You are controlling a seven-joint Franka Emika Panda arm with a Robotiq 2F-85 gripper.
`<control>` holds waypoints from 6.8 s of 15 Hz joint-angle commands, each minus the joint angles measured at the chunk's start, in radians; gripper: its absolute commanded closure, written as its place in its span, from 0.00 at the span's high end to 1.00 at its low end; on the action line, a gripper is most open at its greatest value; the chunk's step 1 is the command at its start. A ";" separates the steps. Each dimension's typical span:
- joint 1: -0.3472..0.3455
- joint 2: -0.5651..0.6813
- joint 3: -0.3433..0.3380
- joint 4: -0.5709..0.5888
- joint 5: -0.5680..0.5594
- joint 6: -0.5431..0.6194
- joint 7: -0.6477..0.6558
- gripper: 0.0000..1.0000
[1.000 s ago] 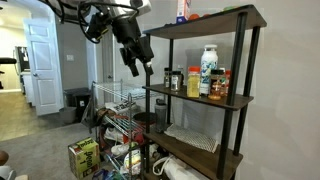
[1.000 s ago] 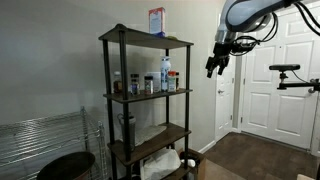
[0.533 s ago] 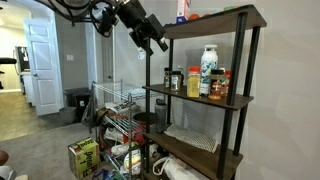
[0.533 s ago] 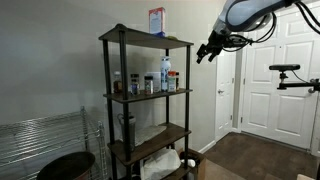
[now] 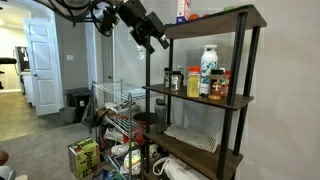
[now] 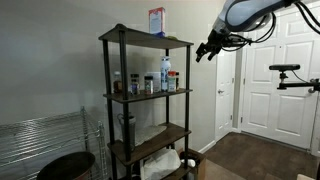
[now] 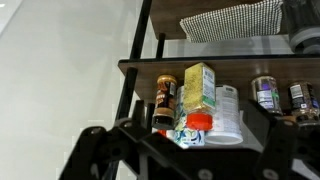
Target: Pick up the box from the top shelf and place it on the second shelf.
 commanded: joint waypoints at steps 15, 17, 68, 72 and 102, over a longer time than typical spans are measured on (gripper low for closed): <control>0.054 0.196 -0.001 0.341 0.089 0.093 -0.019 1.00; 0.069 0.228 0.001 0.402 0.107 0.097 -0.025 1.00; 0.090 0.795 0.040 1.225 0.254 -0.009 -0.051 0.25; 0.074 0.712 0.043 1.135 0.270 0.009 -0.076 0.23; 0.074 0.215 -0.090 0.329 0.322 0.059 -0.203 0.23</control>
